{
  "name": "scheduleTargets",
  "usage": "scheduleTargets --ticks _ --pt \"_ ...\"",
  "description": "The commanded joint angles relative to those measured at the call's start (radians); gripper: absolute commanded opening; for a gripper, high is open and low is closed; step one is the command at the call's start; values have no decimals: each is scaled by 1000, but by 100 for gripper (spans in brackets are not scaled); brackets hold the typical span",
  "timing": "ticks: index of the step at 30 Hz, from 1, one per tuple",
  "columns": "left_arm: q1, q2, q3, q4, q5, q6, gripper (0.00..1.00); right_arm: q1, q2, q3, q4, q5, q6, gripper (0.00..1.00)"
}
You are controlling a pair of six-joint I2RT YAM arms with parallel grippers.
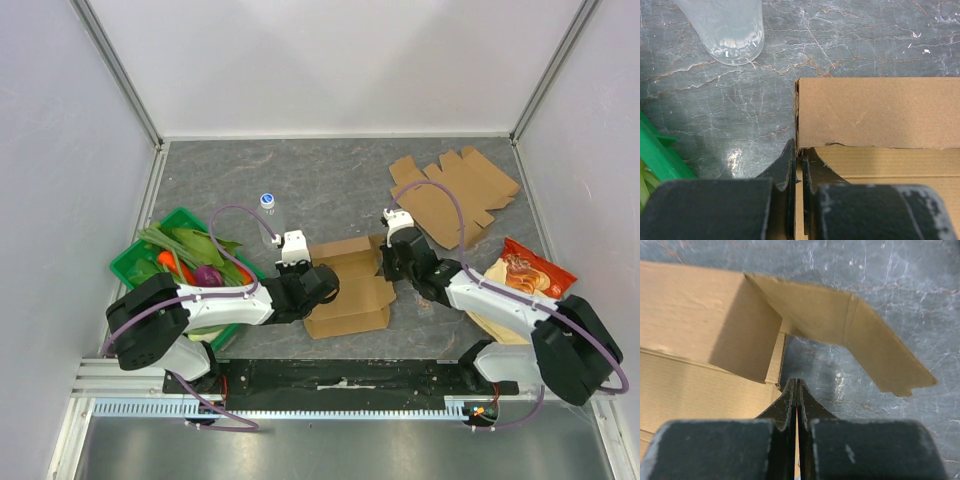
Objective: Fold the paper box
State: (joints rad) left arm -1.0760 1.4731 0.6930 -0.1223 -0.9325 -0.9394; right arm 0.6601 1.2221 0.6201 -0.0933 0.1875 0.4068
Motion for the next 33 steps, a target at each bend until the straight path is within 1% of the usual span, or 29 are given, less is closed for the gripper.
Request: scheduleTargets --ticks 1,3,4,5,8,9,11,12,13,14,15,19,23,25,27,29,30,32,33 --pt "-6 4 14 -37 -29 -45 2 16 59 -16 119 32 -8 0" --pt "-6 1 11 -37 -26 -47 2 16 59 -29 151 -9 3 0" --pt "-6 1 10 -39 -23 -48 2 16 57 -40 196 -32 18 0" --pt "-6 1 8 -37 -22 -56 2 16 56 -46 219 -87 36 0" --pt "-6 6 8 -33 -22 -62 2 16 63 -65 306 -169 95 0" --pt "-6 10 10 -34 -23 -67 2 16 62 -77 349 -174 111 0" --pt "-6 13 10 -33 -26 -71 2 16 60 -86 337 -160 144 2" --pt "-6 12 11 -39 -26 -73 2 15 62 -80 273 -119 148 5" --pt "-6 9 13 -46 -26 -78 2 13 59 -71 236 -96 148 9" --pt "-6 7 14 -54 -26 -91 2 13 51 -71 207 -77 142 11" --pt "-6 4 13 -59 -26 -94 2 13 39 -71 149 -50 138 13" --pt "-6 -2 8 -66 -32 -98 2 16 -90 -126 57 9 121 13" --pt "-6 -2 3 -63 -26 -105 2 15 -145 -189 70 0 109 11" --pt "-6 3 3 -57 -16 -107 2 15 -132 -221 136 -28 136 9" --pt "-7 3 5 -54 -14 -111 2 15 -115 -246 179 1 162 9" --pt "-6 3 3 -54 -14 -119 2 15 -95 -286 187 85 207 8" --pt "-6 1 2 -53 -14 -121 2 15 -92 -298 205 86 217 7" --pt "-6 -3 -1 -53 -12 -124 2 15 -102 -277 196 53 214 7" --pt "-6 -4 -3 -54 -12 -124 2 15 -131 -257 131 53 217 7"
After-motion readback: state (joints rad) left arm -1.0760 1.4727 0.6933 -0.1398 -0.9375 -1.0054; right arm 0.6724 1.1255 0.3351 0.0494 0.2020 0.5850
